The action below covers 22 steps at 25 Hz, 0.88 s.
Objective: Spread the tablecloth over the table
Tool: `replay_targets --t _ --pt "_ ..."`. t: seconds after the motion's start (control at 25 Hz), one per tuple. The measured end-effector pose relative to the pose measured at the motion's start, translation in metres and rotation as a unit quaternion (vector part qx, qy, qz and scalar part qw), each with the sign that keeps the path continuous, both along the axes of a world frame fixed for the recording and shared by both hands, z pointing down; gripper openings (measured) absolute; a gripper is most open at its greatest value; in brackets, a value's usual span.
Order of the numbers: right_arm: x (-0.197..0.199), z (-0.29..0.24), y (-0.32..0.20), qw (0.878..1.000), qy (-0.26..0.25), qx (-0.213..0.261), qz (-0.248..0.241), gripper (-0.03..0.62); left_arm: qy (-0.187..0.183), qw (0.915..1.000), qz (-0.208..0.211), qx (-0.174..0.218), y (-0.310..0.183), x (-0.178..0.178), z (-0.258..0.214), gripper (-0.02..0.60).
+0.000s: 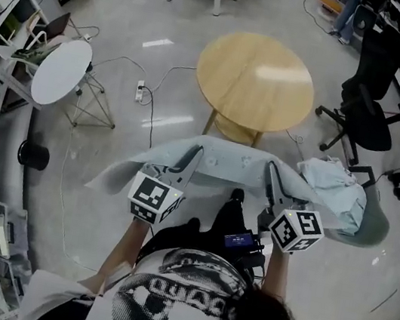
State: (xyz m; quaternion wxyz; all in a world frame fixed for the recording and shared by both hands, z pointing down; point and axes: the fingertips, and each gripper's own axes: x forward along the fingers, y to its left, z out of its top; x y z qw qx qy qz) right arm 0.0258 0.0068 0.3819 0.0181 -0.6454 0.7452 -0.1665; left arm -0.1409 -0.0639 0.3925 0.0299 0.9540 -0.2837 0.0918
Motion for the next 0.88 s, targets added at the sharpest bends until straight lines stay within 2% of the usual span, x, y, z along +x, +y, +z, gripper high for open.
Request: replay_targets --t 0.16,0.48,0.68,0.88 --pt "0.031 -0.021 -0.037 0.999 -0.016 0.024 -0.031 0.069 0.006 0.9997 -0.008 0.020 -0.034 0.030 -0.019 0.081" --pt "0.112 -0.075 -0.130 0.988 -0.046 0.070 -0.127 0.070 0.034 0.9952 -0.067 0.063 -0.105 0.103 -0.074 0.083" --pt "0.173 -0.107 -0.173 0.981 -0.046 0.101 -0.159 0.072 0.049 0.9925 -0.071 0.086 -0.142 0.163 -0.107 0.084" --pt "0.200 -0.119 -0.209 0.972 -0.052 0.122 -0.194 0.072 0.068 0.9888 -0.098 0.090 -0.169 0.186 -0.119 0.084"
